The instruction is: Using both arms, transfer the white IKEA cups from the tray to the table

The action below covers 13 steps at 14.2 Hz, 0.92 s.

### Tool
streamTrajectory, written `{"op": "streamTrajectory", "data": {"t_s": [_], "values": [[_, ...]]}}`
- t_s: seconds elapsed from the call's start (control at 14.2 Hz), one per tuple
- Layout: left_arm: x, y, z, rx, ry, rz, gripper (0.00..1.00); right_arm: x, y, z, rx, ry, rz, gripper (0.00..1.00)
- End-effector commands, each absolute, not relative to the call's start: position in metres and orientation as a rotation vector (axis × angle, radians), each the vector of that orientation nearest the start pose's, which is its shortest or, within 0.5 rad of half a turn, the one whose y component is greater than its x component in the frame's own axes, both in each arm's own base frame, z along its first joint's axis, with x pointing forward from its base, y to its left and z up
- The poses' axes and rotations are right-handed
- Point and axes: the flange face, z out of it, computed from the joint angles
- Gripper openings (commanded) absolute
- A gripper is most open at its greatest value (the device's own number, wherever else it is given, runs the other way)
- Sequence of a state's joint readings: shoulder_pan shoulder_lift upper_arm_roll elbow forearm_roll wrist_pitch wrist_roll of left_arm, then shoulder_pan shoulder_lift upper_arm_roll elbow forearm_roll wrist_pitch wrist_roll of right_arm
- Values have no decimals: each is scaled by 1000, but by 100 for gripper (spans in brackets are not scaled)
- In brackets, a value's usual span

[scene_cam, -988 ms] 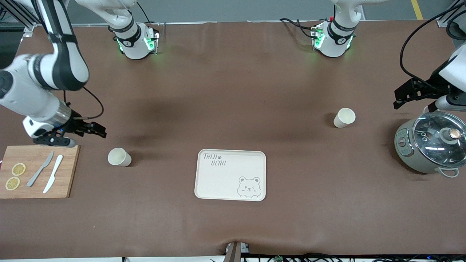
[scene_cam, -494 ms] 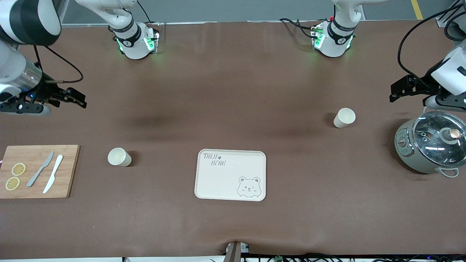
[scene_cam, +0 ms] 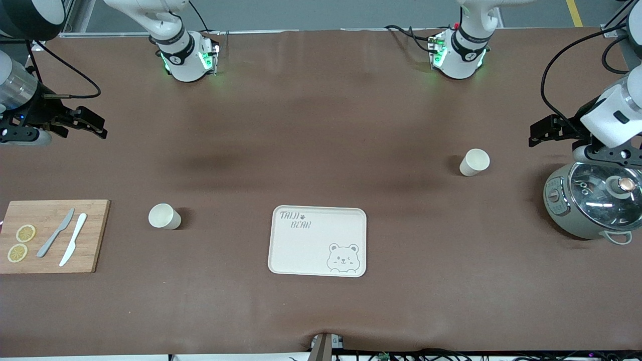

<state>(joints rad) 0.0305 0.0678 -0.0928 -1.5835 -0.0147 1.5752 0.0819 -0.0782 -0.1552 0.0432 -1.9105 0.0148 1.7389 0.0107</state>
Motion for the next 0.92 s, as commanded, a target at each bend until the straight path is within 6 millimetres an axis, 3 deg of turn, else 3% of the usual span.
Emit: {"op": "streamTrajectory", "data": {"t_s": [0.0, 0.21, 0.49, 0.85], "values": [[574, -36, 586, -3151, 246, 79, 100, 514, -19, 569, -3149, 58, 10, 100], [577, -38, 589, -3154, 233, 31, 100, 519, -18, 579, -3149, 56, -19, 100], [579, -37, 585, -3148, 269, 38, 100, 522, -21, 573, -3202, 38, -6, 100], [580, -37, 585, -3140, 277, 35, 100, 522, -25, 580, -3202, 39, -12, 100]]}}
